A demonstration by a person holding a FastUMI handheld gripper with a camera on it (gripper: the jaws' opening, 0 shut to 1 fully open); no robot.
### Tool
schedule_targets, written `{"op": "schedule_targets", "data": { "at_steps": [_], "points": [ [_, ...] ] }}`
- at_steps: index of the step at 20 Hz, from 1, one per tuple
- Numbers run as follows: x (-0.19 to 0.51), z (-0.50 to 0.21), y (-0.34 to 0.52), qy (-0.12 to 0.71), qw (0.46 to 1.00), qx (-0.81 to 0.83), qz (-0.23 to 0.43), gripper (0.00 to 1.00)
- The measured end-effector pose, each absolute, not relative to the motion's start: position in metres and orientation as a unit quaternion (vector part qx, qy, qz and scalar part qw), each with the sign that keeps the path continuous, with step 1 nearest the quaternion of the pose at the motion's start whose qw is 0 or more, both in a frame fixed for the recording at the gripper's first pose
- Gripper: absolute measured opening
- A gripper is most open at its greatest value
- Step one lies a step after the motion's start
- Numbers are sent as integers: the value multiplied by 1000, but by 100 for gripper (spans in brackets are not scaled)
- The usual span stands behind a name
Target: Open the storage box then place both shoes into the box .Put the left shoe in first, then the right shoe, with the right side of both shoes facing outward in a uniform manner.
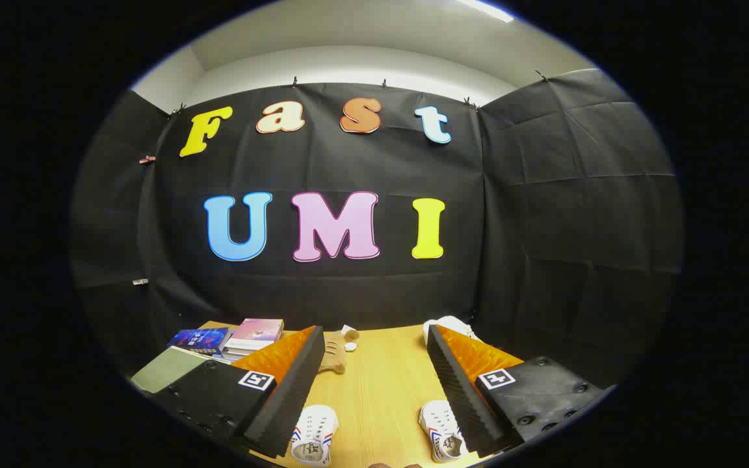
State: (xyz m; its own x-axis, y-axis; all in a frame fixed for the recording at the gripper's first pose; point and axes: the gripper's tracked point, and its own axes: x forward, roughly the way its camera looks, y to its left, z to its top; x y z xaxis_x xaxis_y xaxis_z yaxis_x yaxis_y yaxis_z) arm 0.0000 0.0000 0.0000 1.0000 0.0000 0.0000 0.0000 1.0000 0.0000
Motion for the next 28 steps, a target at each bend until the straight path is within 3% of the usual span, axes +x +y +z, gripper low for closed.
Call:
{"op": "schedule_targets", "data": {
  "at_steps": [22, 28],
  "points": [
    [15, -34, 5, 58, 998, 3, 3, 98],
    [29, -46, 15, 103, 993, 23, 58, 98]
  ]
}}
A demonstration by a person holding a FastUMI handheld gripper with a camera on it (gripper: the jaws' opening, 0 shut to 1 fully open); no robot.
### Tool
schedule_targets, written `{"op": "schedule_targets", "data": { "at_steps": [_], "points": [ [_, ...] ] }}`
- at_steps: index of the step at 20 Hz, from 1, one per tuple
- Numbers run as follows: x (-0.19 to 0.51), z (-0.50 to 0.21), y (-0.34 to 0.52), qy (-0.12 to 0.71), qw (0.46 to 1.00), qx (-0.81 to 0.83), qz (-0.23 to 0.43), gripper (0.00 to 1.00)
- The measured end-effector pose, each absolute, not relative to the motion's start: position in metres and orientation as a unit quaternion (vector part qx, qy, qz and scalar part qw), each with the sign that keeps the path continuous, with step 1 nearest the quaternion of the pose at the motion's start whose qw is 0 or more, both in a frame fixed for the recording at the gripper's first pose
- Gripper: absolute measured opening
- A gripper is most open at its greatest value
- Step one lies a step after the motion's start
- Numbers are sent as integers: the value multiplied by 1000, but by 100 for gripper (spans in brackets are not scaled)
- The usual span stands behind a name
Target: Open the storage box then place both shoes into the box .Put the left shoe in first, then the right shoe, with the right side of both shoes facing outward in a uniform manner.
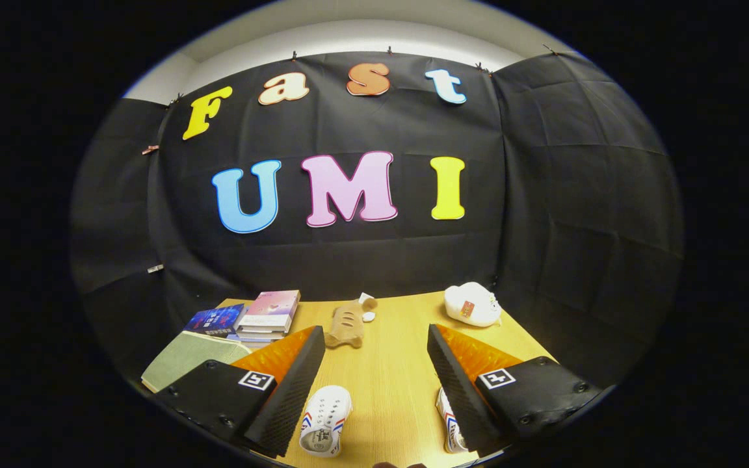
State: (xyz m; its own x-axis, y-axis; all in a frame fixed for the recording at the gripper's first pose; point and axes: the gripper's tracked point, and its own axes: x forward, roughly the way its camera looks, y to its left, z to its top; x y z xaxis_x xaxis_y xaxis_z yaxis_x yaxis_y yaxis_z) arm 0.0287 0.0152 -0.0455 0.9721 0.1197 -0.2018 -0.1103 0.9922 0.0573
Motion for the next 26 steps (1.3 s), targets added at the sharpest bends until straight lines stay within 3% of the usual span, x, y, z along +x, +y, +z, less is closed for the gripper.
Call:
{"op": "schedule_targets", "data": {
  "at_steps": [4, 7, 18, 22, 26],
  "points": [
    [33, -75, 25, 157, 981, 52, 100, 98],
    [23, -108, 65, 222, 955, 99, 172, 98],
    [-73, -213, 215, 439, 774, 191, 415, 98],
    [-87, -222, 246, 467, 720, 222, 462, 98],
    [-84, -235, 267, 499, 683, 262, 465, 98]
  ]
}}
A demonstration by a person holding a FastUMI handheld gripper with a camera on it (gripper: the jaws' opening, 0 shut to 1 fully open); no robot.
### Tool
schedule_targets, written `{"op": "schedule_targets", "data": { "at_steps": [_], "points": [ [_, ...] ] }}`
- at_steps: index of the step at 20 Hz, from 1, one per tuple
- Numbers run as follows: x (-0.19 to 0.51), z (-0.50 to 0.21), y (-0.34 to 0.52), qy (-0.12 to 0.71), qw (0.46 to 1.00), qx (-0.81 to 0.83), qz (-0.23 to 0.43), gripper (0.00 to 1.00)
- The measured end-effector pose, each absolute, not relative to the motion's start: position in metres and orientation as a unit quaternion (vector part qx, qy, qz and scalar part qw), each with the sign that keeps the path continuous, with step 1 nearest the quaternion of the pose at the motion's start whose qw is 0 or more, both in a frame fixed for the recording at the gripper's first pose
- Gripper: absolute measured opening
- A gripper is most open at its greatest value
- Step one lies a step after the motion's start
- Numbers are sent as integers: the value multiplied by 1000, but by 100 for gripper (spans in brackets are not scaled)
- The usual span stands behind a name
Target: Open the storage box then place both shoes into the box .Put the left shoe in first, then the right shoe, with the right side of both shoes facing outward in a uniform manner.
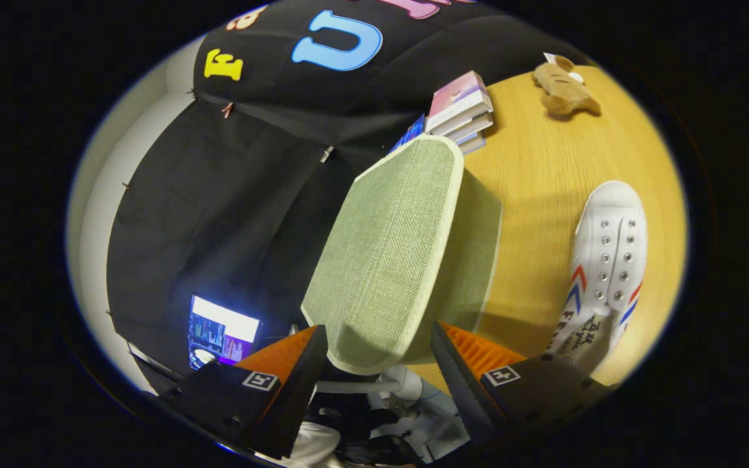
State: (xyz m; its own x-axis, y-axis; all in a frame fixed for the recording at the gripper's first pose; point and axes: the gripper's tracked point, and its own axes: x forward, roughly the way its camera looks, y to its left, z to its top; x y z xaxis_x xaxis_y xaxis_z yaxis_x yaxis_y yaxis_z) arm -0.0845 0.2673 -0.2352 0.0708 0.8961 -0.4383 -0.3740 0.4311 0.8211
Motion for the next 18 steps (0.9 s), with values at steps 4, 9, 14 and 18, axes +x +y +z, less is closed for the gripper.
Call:
{"op": "schedule_targets", "data": {
  "at_steps": [4, 9, 14, 18],
  "points": [
    [-81, -239, 280, 512, 650, 301, 474, 96],
    [-89, -239, 288, 556, 612, 328, 456, 71],
    [-79, -228, 285, 576, 598, 351, 433, 29],
    [-78, -227, 293, 581, 605, 356, 412, 10]
  ]
}}
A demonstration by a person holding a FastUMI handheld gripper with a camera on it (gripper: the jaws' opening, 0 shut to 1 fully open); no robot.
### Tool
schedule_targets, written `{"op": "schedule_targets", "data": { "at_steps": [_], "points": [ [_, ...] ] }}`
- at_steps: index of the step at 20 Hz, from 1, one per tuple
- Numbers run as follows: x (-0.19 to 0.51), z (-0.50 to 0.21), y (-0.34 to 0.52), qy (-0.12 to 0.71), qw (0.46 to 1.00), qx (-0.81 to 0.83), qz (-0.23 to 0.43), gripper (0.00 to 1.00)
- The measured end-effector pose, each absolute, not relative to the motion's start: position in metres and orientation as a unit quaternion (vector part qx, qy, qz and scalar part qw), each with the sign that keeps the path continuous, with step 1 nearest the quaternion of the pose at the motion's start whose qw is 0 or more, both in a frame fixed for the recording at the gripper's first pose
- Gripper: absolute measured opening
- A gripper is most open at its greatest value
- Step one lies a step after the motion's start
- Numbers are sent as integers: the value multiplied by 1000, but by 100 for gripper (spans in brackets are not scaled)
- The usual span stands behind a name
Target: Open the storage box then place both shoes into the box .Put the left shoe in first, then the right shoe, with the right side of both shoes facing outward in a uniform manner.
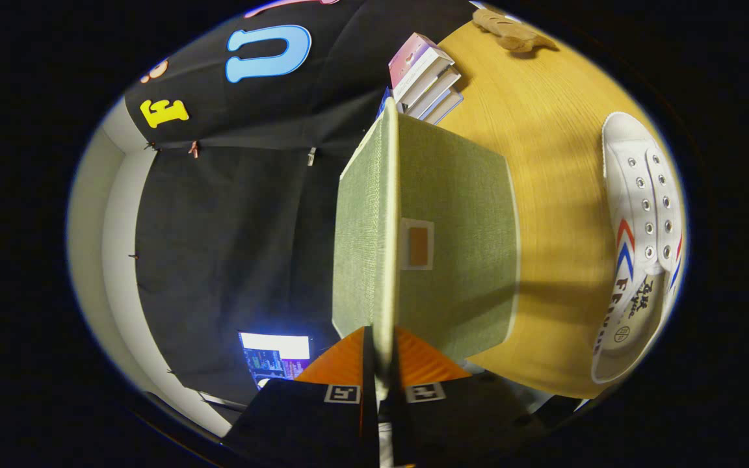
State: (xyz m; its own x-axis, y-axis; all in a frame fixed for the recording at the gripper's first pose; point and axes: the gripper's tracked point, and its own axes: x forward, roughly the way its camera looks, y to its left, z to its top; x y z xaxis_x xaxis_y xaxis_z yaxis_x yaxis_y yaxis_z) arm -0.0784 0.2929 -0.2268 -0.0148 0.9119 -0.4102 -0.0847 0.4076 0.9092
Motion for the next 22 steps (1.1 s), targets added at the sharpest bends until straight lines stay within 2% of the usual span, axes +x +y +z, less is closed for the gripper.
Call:
{"op": "schedule_targets", "data": {
  "at_steps": [1, 9, 15, 22],
  "points": [
    [-77, -223, 292, 583, 608, 354, 406, 6],
    [-77, -162, 315, 577, 630, 320, 410, 5],
    [-79, -108, 376, 553, 637, 321, 431, 6],
    [-97, -62, 475, 543, 621, 331, 460, 7]
  ]
}}
